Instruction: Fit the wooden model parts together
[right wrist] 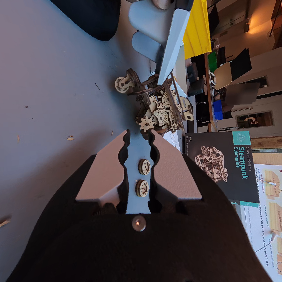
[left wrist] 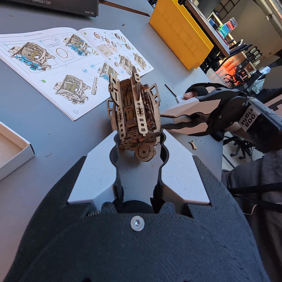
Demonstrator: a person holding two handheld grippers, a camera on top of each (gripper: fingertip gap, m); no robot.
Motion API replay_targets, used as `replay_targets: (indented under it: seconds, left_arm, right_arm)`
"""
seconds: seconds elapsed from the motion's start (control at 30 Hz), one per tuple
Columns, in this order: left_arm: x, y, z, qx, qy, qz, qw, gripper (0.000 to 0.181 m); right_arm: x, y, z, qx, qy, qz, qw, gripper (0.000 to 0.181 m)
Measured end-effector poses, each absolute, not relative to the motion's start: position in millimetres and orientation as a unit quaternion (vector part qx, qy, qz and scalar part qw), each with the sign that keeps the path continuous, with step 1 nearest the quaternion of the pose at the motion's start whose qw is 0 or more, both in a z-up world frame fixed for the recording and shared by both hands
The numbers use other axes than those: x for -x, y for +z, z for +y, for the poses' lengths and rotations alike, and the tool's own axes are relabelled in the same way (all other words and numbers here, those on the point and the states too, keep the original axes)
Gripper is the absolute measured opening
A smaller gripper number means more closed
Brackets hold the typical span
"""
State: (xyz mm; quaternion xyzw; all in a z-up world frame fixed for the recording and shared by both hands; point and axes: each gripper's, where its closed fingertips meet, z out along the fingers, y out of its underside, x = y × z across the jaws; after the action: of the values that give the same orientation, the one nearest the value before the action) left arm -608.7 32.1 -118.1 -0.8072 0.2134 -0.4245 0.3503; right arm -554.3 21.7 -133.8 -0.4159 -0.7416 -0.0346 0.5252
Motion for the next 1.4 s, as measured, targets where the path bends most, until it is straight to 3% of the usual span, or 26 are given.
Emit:
replay_targets:
  seconds: [0.4, 1.4]
  left_arm:
    - [609, -118, 32, 0.807, -0.423, 0.214, 0.352, 0.051]
    - [608, -118, 32, 0.809, -0.419, 0.206, 0.357, 0.051]
  right_arm:
    - [564, -136, 30, 0.425, -0.037, -0.734, 0.529, 0.030]
    - [572, -128, 36, 0.522, 0.038, -0.672, 0.524, 0.019]
